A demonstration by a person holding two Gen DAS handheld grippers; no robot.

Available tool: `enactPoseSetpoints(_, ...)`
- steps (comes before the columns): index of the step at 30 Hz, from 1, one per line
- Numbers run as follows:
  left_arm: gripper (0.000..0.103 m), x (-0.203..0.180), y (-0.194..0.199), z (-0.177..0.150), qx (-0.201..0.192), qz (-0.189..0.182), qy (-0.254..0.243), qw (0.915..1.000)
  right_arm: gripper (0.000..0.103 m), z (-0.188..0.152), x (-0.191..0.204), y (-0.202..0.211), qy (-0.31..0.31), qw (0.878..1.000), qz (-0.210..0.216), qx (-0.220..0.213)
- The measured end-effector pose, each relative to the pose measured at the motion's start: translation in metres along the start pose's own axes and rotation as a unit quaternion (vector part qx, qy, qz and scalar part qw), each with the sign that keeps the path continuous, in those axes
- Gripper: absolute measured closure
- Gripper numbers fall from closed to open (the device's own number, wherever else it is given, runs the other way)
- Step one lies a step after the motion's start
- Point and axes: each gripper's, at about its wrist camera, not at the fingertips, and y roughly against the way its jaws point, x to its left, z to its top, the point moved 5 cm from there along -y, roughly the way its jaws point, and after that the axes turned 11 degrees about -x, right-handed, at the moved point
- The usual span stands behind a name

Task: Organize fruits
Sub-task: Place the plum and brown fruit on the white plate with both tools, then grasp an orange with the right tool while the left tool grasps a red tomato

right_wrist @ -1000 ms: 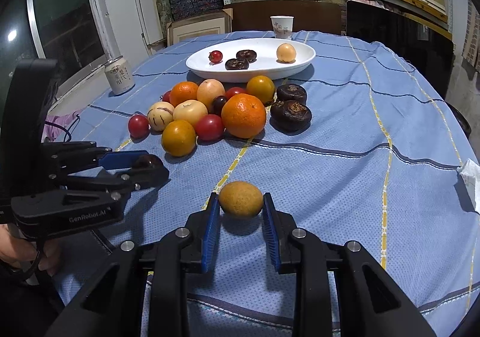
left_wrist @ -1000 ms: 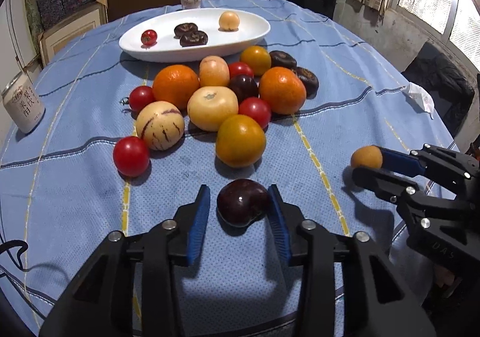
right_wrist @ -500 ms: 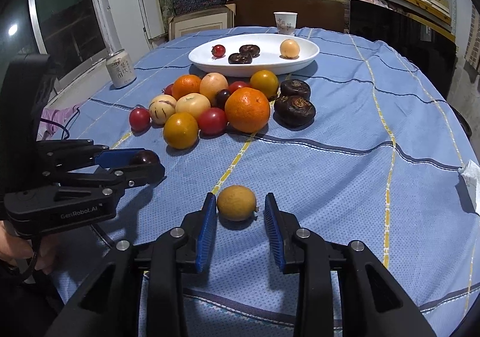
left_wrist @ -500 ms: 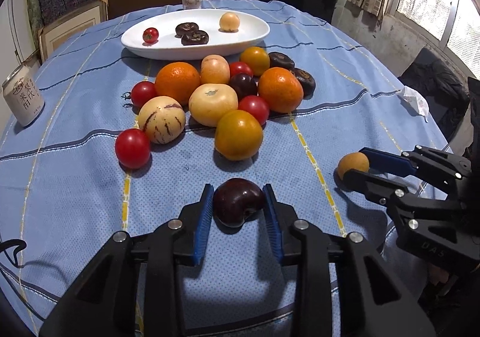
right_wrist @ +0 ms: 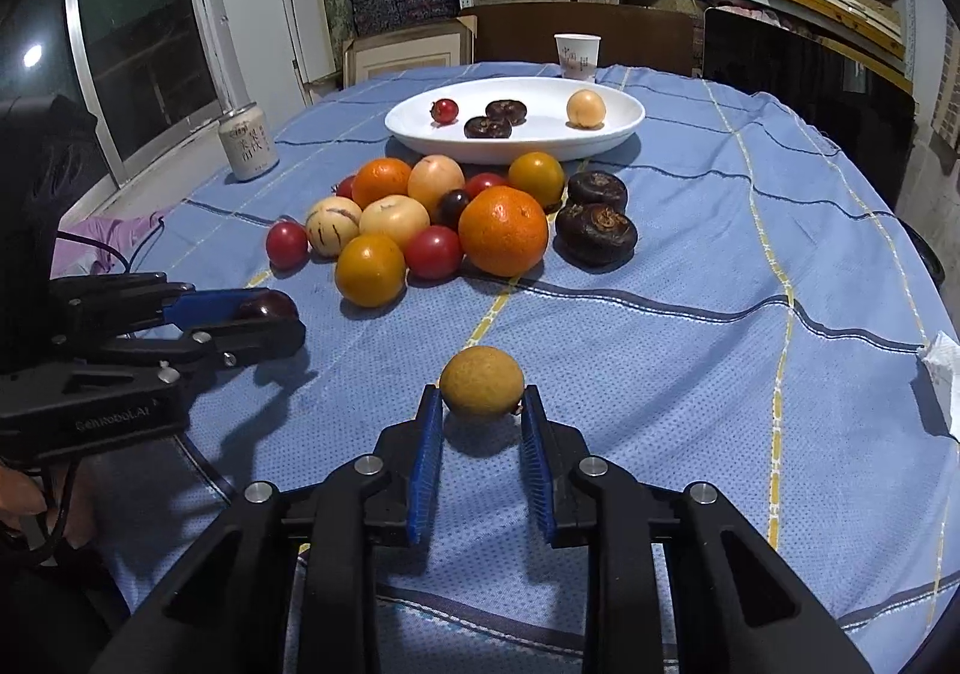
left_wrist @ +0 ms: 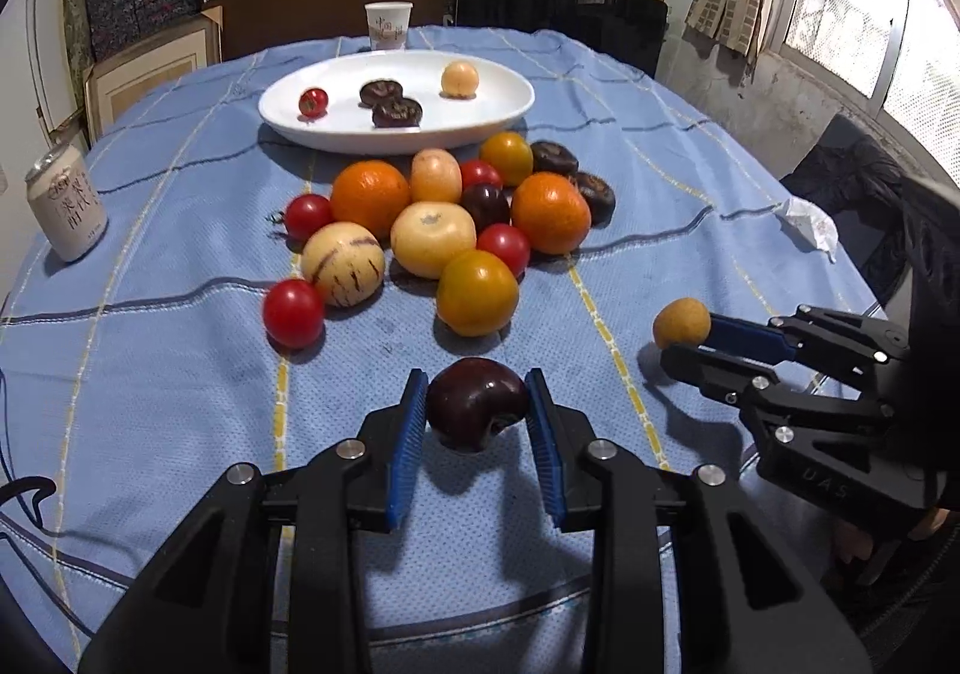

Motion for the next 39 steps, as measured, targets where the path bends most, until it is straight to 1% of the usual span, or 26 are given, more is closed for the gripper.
enactPoseSetpoints(3,0.071,0.004,0.014,0.009,-0.016,-0.005,0.008,0.9998,0.076,0.006,0.001,0.005,-0.005,1.0,0.003,-0.004)
enactPoseSetpoints(7,0.071,0.011,0.033,0.03,-0.038,-0.01,0.012,0.9991,0.076,0.027,0.003,0.018,0.011,1.0,0.003,-0.022)
enactPoseSetpoints(11,0.071,0.026,0.045,0.063,-0.061,-0.005,0.011,0.998,0.076,0.069,-0.003,0.023,0.032,0.998,-0.006,-0.045)
enactPoseSetpoints(15,0.071,0.043,0.037,0.099,-0.07,0.004,0.013,0.9974,0.076,0.115,-0.011,0.009,0.041,0.997,-0.003,-0.058)
enactPoseSetpoints(18,0.071,0.058,0.012,0.127,-0.062,0.012,0.02,0.9978,0.076,0.148,-0.021,-0.022,0.035,0.998,0.003,-0.051)
enactPoseSetpoints(19,0.071,0.063,-0.002,0.137,-0.056,0.013,0.025,0.998,0.076,0.153,-0.024,-0.029,0.033,0.998,0.003,-0.049)
enactPoseSetpoints(22,0.071,0.079,-0.041,0.156,-0.041,0.024,0.04,0.9981,0.076,0.17,-0.035,-0.076,0.021,0.999,0.002,-0.028)
enactPoseSetpoints(24,0.071,0.091,-0.071,0.163,-0.025,0.034,0.051,0.9978,0.076,0.174,-0.041,-0.102,0.018,1.0,-0.002,-0.013)
enactPoseSetpoints(26,0.071,0.1,-0.098,0.169,-0.015,0.045,0.051,0.9976,0.076,0.176,-0.045,-0.126,0.019,1.0,-0.006,0.0)
enactPoseSetpoints(30,0.07,0.113,-0.145,0.17,0.02,0.047,0.058,0.997,0.075,0.178,-0.052,-0.169,0.021,1.0,-0.007,0.021)
enactPoseSetpoints(32,0.07,0.116,-0.164,0.169,0.033,0.05,0.058,0.9965,0.075,0.18,-0.054,-0.181,0.022,0.999,-0.005,0.025)
enactPoseSetpoints(33,0.07,0.118,-0.171,0.168,0.039,0.05,0.06,0.9962,0.068,0.181,-0.054,-0.185,0.023,0.999,-0.005,0.024)
enactPoseSetpoints(34,0.061,0.12,-0.175,0.169,0.04,0.048,0.062,0.9961,0.062,0.182,-0.055,-0.187,0.024,0.999,-0.006,0.021)
enactPoseSetpoints(35,0.046,0.121,-0.176,0.17,0.038,0.047,0.065,0.9961,0.062,0.184,-0.056,-0.187,0.026,1.0,-0.007,0.016)
enactPoseSetpoints(36,0.039,0.122,-0.175,0.172,0.033,0.048,0.069,0.9959,0.062,0.186,-0.056,-0.185,0.028,1.0,-0.006,0.013)
enactPoseSetpoints(37,0.029,0.125,-0.171,0.174,0.024,0.049,0.076,0.9956,0.062,0.187,-0.056,-0.182,0.029,1.0,-0.006,0.008)
enactPoseSetpoints(38,0.026,0.127,-0.165,0.177,0.015,0.049,0.085,0.995,0.062,0.188,-0.058,-0.178,0.028,1.0,-0.008,0.005)
enactPoseSetpoints(39,0.026,0.13,-0.158,0.178,0.007,0.047,0.097,0.9942,0.062,0.188,-0.06,-0.174,0.023,1.0,-0.01,0.003)
